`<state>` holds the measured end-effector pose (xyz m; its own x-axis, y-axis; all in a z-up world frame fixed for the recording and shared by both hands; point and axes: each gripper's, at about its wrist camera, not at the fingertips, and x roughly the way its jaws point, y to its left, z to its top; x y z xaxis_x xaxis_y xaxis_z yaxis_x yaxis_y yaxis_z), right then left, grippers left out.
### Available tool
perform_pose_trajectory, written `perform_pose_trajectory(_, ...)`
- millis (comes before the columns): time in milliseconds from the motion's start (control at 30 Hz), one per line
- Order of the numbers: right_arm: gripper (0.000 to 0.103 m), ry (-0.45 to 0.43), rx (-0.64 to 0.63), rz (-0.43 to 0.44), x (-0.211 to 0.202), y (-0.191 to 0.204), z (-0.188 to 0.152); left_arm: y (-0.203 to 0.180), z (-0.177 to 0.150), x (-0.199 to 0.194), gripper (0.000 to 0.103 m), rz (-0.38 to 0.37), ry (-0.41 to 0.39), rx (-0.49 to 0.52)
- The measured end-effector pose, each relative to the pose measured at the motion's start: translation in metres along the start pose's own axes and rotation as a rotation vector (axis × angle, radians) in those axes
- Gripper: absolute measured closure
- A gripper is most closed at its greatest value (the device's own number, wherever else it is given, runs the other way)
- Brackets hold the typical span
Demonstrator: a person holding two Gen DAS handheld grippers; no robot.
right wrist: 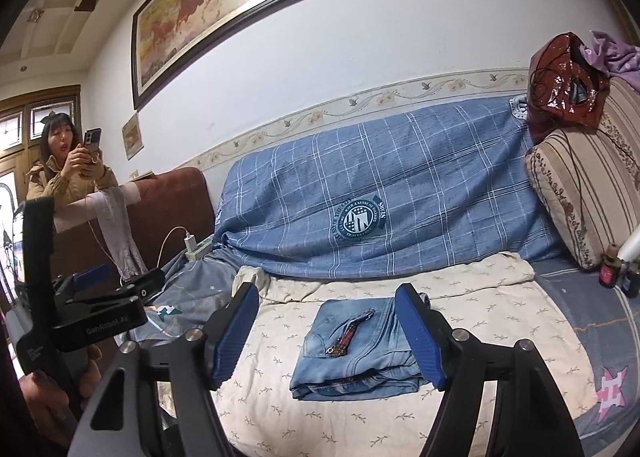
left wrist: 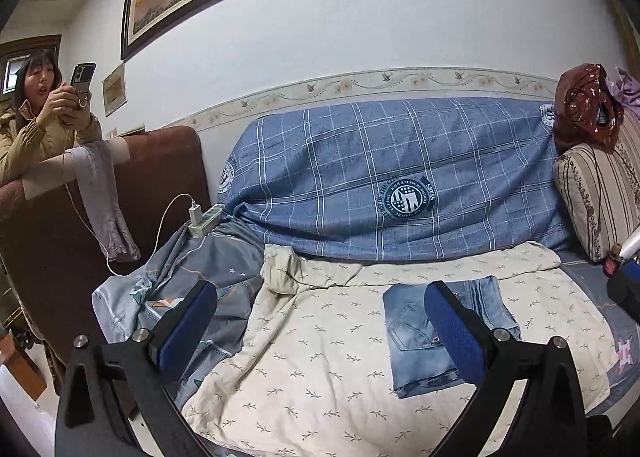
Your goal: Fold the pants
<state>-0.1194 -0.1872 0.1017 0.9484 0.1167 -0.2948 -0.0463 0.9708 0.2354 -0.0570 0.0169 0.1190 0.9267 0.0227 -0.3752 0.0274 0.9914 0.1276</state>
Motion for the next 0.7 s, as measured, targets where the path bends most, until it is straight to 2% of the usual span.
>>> perform_pose_trajectory(700,0.029,0.035,-0.103,-0.040,0.012,0.023,-0.009,0.008,0.005,-0.011,0.000,0.003,-0.022,-0.029)
